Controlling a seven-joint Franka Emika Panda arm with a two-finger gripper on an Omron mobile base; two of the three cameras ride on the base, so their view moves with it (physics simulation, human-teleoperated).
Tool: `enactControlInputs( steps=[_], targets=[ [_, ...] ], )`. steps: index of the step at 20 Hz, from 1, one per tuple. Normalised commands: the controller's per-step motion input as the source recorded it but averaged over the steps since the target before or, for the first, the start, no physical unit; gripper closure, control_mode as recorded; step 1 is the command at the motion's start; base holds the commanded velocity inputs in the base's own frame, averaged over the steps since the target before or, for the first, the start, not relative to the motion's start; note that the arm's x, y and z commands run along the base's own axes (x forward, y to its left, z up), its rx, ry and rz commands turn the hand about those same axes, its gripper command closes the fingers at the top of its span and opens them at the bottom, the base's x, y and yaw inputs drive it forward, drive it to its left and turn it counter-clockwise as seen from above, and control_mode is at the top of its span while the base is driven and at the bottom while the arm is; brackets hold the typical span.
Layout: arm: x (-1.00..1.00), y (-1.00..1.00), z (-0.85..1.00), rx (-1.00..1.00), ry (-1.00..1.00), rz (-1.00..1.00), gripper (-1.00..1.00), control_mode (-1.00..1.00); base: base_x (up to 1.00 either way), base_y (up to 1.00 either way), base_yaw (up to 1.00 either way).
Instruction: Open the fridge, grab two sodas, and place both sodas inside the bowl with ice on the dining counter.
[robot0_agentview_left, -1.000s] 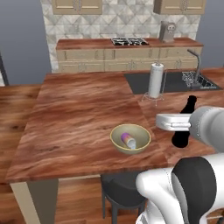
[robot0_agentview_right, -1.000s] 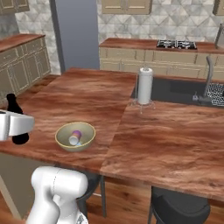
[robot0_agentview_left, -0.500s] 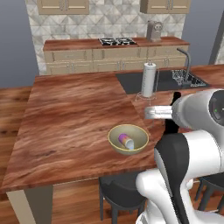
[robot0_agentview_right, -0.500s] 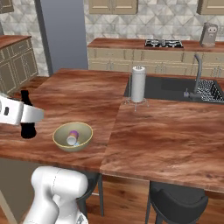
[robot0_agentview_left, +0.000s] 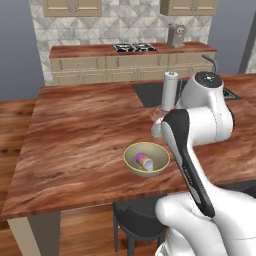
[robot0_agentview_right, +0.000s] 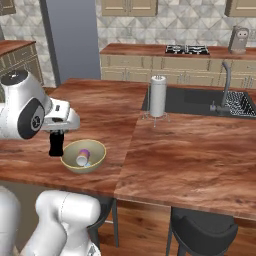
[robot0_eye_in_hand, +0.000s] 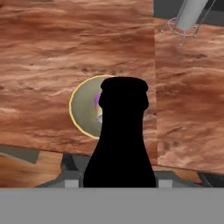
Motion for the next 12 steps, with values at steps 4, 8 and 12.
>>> enactControlInputs(
  steps=[4,8,12],
  targets=[
    [0.69,0.0,-0.52,-0.13,0.27,0.4,1.0,-1.0,0.0,0.0,0.0],
    [0.56,0.07,-0.47,-0.17,0.24,0.37,1.0,-1.0,0.0,0.0,0.0],
    [0.46,0.2,-0.37,-0.2,0.14,0.36,1.0,-1.0,0.0,0.0,0.0]
  ],
)
